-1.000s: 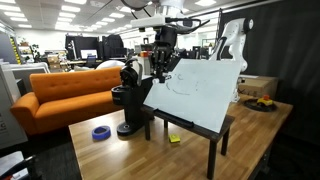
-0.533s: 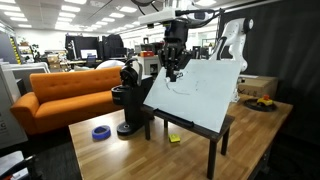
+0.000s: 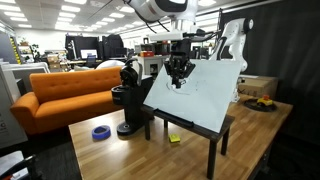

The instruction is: Pick up the pen from the table, write on the whiteboard and put the pen back on the table.

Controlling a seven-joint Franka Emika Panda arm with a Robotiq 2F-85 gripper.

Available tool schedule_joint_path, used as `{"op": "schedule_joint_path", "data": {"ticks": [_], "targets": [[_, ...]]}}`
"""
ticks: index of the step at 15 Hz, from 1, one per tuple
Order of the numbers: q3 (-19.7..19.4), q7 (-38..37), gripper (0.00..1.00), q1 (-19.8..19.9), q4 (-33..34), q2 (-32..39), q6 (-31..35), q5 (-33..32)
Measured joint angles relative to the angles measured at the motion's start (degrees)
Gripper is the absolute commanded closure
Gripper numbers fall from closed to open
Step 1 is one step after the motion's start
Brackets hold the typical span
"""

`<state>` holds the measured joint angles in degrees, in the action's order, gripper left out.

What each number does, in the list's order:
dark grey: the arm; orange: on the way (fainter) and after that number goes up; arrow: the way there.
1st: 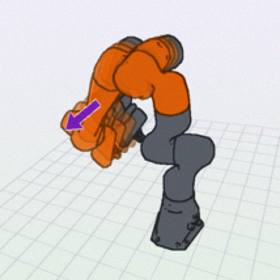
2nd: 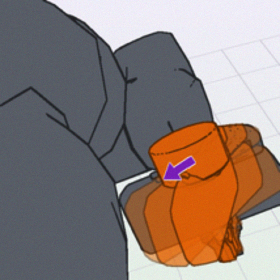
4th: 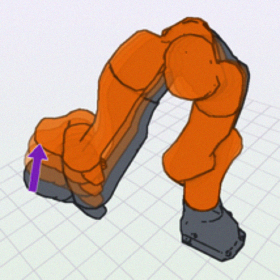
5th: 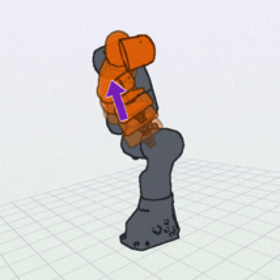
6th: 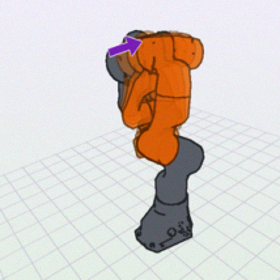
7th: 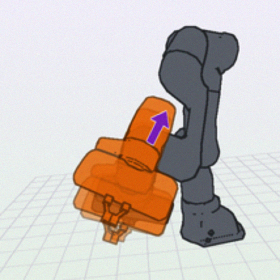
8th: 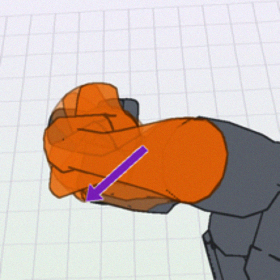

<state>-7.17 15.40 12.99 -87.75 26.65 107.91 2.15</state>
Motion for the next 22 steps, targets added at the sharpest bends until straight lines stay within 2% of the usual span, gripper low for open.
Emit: {"op": "schedule_joint_path", "data": {"ticks": [8,16,22], "targets": [[2.0,-0.6,0.95,-0.4,7.5,5.6,-0.6,0.0],[2.3,-0.6,0.95,-0.3,9.0,7.2,-1.9,-0.1],[1.7,-0.6,0.95,1.3,9.4,8.1,-2.6,-0.1]]}}
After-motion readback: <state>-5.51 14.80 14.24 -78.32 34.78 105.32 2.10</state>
